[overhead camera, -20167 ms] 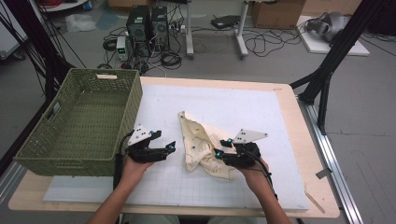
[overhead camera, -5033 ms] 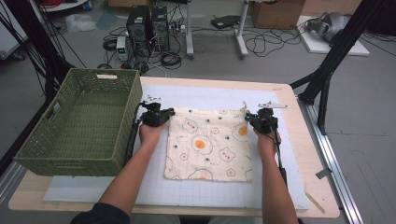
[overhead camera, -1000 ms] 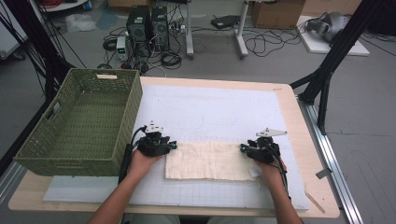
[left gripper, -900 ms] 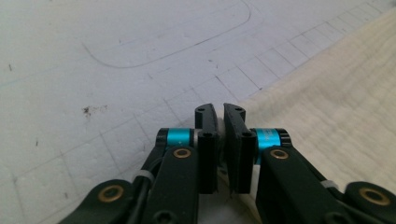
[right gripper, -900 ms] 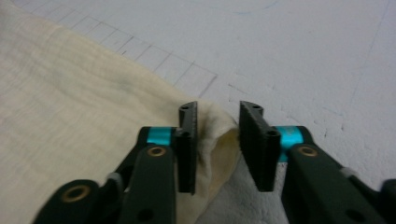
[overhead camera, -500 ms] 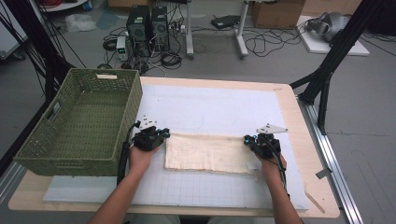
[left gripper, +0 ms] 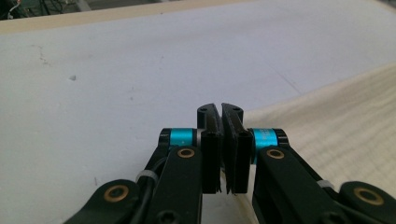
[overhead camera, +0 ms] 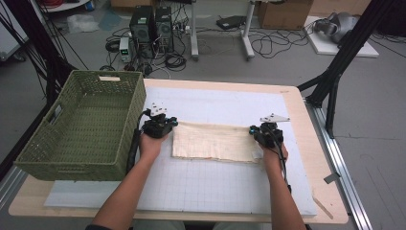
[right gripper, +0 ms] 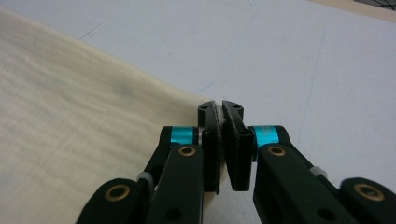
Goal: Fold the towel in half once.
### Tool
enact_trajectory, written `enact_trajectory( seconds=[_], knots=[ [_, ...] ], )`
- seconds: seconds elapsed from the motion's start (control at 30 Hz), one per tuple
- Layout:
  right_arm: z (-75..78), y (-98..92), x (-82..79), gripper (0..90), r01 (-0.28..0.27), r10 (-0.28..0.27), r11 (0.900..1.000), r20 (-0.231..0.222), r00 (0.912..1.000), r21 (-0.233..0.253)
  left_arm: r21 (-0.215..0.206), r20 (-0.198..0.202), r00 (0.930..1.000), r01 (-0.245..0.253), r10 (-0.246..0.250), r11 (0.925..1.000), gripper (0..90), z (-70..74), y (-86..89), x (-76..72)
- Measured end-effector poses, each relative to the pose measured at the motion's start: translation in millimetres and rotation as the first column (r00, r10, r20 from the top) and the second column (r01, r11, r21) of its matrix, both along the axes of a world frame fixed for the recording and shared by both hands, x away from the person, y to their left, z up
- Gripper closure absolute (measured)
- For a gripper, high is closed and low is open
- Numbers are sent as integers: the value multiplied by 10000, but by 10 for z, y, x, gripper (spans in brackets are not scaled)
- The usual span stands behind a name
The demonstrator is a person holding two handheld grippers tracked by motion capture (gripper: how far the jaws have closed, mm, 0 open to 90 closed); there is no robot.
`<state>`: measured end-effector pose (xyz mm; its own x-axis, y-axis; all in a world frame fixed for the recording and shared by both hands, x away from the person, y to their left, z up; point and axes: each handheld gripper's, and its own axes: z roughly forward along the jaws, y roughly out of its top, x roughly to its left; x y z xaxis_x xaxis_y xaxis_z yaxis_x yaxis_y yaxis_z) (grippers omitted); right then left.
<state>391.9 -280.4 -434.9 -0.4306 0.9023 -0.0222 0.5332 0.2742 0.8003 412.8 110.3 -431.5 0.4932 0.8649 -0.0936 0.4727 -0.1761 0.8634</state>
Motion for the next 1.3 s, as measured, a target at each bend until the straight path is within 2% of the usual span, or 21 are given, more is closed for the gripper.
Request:
enact_trajectory(
  seconds=[0.07,0.13,0.17,0.2,0.27,0.33,0.37,0.43,0.57,0.67,0.7,0.77,0.8,0.9,1.0,1.13,1.23,1.3],
  knots=[
    [-10,23,34,864,8,-8,10000,97,10000,11,-153,104,9998,-156,158,9998,860,-6,16,18],
    [-22,40,60,861,82,-83,9999,81,9999,66,-180,-45,9998,-195,194,9996,853,-29,16,28],
    [-34,50,70,854,89,-89,10000,62,9999,37,-90,-150,9995,-274,273,9996,820,-45,6,29],
    [-53,58,82,815,147,-146,9998,66,9999,-116,21,-251,9989,-388,388,9992,714,-51,7,32],
    [-84,44,92,651,404,-404,9992,-171,9990,-7,-337,-628,9971,-456,434,9984,539,-59,26,32],
    [-92,22,86,560,418,-408,9989,-456,9981,203,-307,-657,9975,-286,265,9991,520,-56,35,11],
    [-92,11,83,517,315,-303,9993,-562,9980,212,-159,-601,9980,-189,179,9997,517,-49,40,-7],
    [-80,3,61,470,261,-237,9992,-727,9971,318,-240,-465,9989,-122,111,9996,517,-40,58,-55],
    [3,-14,-22,443,64,-51,9993,-330,9994,382,-339,-269,9996,45,-54,9994,547,-13,112,-135],
    [69,-33,-99,454,-102,111,9987,-169,9998,506,-594,-412,9989,184,-208,9981,546,42,149,-189],
    [79,-42,-117,462,-158,163,9986,-104,9998,499,-563,-413,9985,342,-365,9978,546,65,159,-209],
    [98,-62,-179,474,-267,273,9979,-94,9996,595,-690,-189,9982,551,-565,9961,560,99,151,-269],
    [103,-71,-208,481,-307,314,9976,-111,9994,613,-699,-61,9978,650,-656,9954,573,104,149,-300],
    [113,-83,-286,493,-518,529,9964,-157,9985,666,-768,-133,9949,987,-1000,9922,593,88,142,-381],
    [121,-58,-392,515,-964,972,9933,-102,9952,630,-857,-183,9911,1299,-1319,9878,616,54,124,-465],
    [75,-16,-522,579,-1508,1522,9871,-233,9881,542,-610,-427,9802,1908,-1935,9797,633,-13,78,-572],
    [9,13,-599,663,-1897,1924,9800,-426,9804,608,-293,-974,9672,2327,-2345,9721,639,-60,21,-603],
    [-45,48,-645,699,-2249,2280,9731,-701,9711,499,125,-1229,9589,2590,-2556,9658,649,-70,-28,-625]
  ],
)
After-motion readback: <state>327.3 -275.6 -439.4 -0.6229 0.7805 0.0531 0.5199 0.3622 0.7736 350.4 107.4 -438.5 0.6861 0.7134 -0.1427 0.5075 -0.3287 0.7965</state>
